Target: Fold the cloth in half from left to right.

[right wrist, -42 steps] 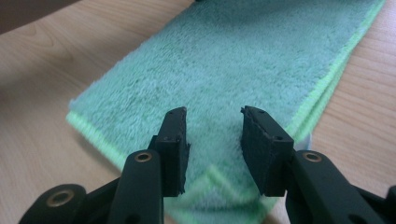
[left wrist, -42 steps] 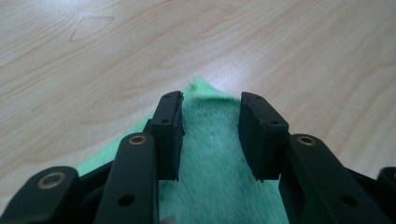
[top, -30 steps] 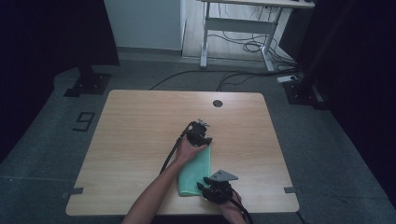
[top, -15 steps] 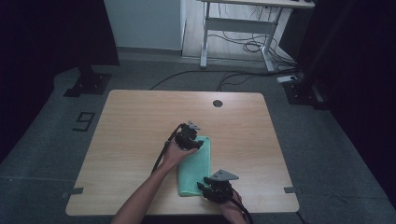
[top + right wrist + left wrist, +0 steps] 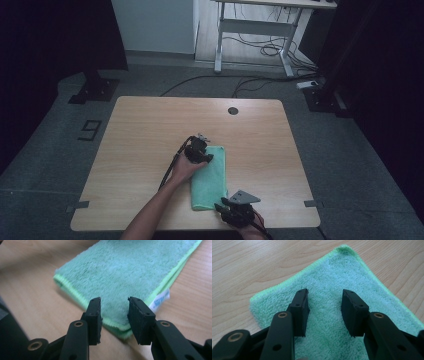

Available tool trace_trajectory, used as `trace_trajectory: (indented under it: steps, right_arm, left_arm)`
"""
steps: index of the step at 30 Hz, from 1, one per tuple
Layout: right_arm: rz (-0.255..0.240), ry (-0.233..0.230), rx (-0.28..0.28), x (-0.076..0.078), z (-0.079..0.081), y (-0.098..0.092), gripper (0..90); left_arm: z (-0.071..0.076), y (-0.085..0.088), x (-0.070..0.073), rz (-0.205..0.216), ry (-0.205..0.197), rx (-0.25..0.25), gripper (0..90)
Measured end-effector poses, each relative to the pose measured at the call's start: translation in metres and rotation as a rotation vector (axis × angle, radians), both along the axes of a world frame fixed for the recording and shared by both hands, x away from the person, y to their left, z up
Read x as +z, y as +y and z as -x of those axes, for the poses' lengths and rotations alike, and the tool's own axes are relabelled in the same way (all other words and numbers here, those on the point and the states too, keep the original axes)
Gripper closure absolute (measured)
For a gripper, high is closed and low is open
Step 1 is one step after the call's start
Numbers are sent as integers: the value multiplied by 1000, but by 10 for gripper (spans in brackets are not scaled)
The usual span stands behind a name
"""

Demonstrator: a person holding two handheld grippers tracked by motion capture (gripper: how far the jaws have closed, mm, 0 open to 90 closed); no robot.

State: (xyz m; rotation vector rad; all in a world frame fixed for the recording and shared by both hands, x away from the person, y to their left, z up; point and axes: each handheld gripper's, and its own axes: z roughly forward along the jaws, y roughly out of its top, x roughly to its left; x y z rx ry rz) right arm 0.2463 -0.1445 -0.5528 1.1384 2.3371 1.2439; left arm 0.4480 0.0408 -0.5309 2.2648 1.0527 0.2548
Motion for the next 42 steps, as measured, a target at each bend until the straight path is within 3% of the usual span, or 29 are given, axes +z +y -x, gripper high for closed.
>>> trace_trajectory:
  steps: [8, 9, 12, 16, 21, 28, 34, 40, 42]
  right_arm:
    - [-17, 2, 7, 6, -1, -8, 600]
    - [-51, -10, -18, 13, -5, -16, 600]
    - [-85, -16, -47, 20, -13, -22, 611]
    - [-87, -36, -44, 28, -24, -20, 611]
    - [-68, -31, -3, 26, -34, -1, 610]
    - [40, 0, 71, 3, -24, 18, 592]
    - [43, -48, 55, -2, -11, 15, 597]
    - [30, -33, 49, -2, -11, 14, 597]
    - [27, -30, 48, -1, -11, 13, 597]
  left_arm:
    - [1, 0, -1, -1, -10, -1, 559]
    - [1, 0, -1, 2, -11, -1, 558]
    - [1, 0, -1, 2, -14, 0, 558]
    - [-1, -2, -1, 0, -15, -3, 556]
    - [-3, -4, -1, -5, -13, -9, 553]
    - [-2, -3, -2, 9, -15, -7, 543]
    - [-2, -2, -2, 12, -11, -9, 542]
    - [-2, -2, -2, 15, -12, -10, 542]
    - [-3, 1, -2, 34, -6, -11, 543]
